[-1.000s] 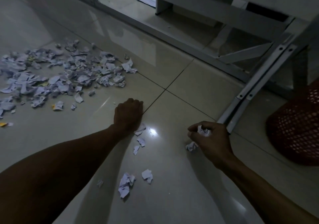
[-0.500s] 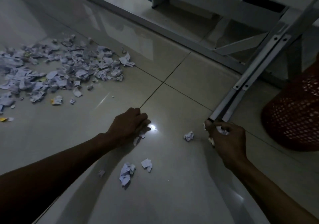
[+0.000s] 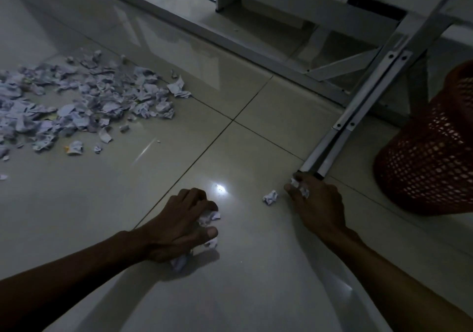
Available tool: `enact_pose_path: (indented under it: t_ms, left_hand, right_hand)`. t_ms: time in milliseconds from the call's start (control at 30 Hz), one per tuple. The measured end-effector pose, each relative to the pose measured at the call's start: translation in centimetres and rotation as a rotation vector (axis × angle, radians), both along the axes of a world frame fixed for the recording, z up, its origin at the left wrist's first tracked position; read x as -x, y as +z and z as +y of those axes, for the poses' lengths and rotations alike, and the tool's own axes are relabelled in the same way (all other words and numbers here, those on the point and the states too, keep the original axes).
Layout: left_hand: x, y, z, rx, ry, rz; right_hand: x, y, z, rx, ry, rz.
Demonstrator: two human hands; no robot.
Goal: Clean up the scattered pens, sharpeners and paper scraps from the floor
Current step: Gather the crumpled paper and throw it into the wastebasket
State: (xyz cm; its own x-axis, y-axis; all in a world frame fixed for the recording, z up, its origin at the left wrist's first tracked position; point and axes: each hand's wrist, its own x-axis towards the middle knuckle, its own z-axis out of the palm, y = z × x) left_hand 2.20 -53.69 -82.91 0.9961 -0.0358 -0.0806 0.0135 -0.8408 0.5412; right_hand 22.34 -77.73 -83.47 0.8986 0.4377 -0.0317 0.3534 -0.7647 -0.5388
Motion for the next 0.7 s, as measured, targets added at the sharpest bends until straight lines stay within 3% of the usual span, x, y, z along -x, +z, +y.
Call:
enact_pose_path:
  t_ms: [233, 433, 700]
  left_hand:
    - [3.5, 0.5, 0.1, 0.059, -0.09, 0.204]
    - [4.8, -1.7, -3.1, -0.232, 0.0, -0.084]
    - [0.6, -2.9, -7.4, -0.295, 0.36, -0.245]
  right_hand:
    - [1.0, -0.4, 0.7, -0.013, 0.045, 0.049]
    - [3.5, -0.2, 2.2, -0.045, 0.175, 0.056]
    - [4.4, -0.9, 4.0, 0.158, 0.228, -0.054]
